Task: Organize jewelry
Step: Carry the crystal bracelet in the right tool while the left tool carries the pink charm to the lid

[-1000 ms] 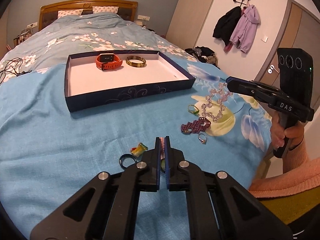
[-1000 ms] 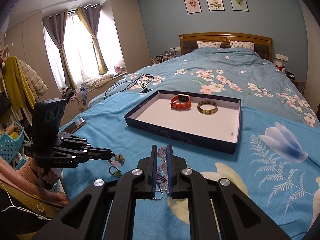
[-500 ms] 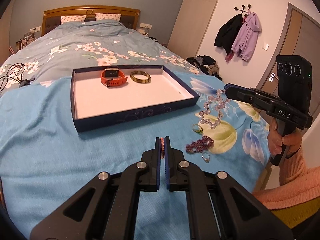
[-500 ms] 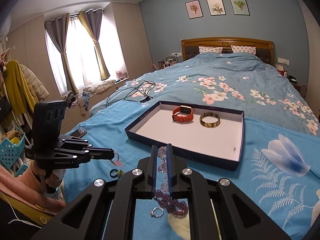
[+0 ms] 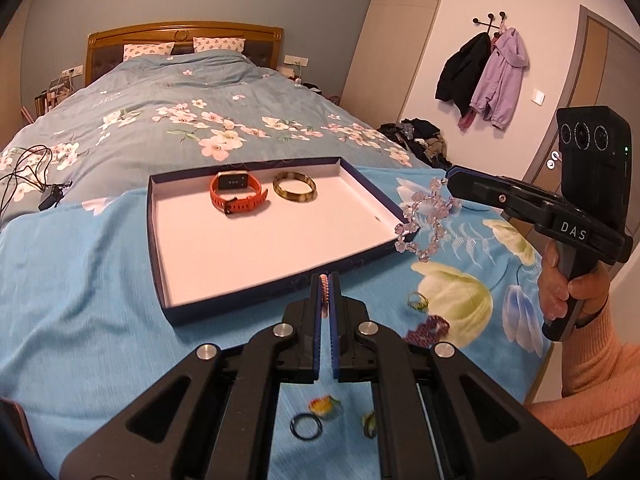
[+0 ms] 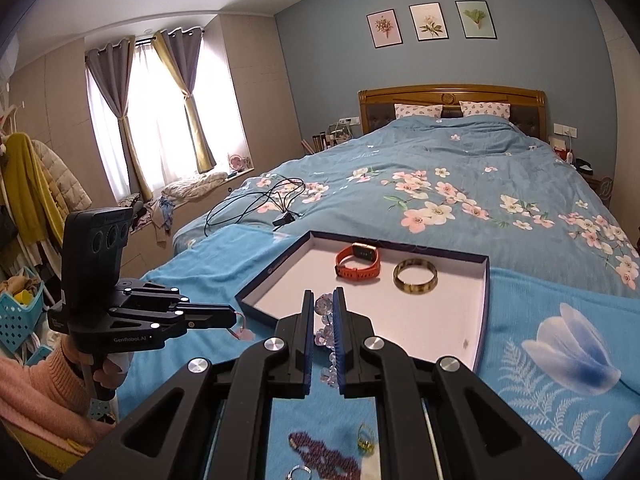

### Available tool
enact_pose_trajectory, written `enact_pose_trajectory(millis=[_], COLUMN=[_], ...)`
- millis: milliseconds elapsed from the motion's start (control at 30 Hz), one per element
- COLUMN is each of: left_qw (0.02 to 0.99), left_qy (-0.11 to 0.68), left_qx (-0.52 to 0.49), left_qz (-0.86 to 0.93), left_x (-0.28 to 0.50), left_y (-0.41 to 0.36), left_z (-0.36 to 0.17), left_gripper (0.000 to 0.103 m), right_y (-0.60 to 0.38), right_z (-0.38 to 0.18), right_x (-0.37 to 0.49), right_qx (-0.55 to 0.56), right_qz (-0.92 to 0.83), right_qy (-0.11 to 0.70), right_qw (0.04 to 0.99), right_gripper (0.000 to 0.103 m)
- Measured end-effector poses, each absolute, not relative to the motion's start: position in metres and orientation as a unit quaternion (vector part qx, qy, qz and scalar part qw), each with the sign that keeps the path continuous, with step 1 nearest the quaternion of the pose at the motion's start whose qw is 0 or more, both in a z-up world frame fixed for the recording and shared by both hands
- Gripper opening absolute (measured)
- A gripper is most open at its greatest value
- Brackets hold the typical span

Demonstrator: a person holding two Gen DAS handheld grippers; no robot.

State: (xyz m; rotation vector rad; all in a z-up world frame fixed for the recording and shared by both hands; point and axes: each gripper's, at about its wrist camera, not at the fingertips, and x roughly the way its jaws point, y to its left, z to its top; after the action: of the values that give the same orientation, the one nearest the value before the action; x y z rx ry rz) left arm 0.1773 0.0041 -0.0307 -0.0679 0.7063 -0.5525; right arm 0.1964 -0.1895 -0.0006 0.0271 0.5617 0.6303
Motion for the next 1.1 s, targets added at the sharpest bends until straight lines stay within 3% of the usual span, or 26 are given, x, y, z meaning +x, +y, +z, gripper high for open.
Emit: enact_pose_trajectory(millis=[1100], left_qw=[0.899], left_qy=[0.37], left_qx=[-0.025], left_qz=[-0.232], left_x=[0.274], left_y=[-0.01], left_z=[-0.044], left_gripper=[0.004], right_y=[-0.174], right_z=[-0.033], right_x=[0.294], right_qx=[0.054], right_qz=[0.267], right_qy=[0.32], right_qw=[0.908], right_gripper=[0.007])
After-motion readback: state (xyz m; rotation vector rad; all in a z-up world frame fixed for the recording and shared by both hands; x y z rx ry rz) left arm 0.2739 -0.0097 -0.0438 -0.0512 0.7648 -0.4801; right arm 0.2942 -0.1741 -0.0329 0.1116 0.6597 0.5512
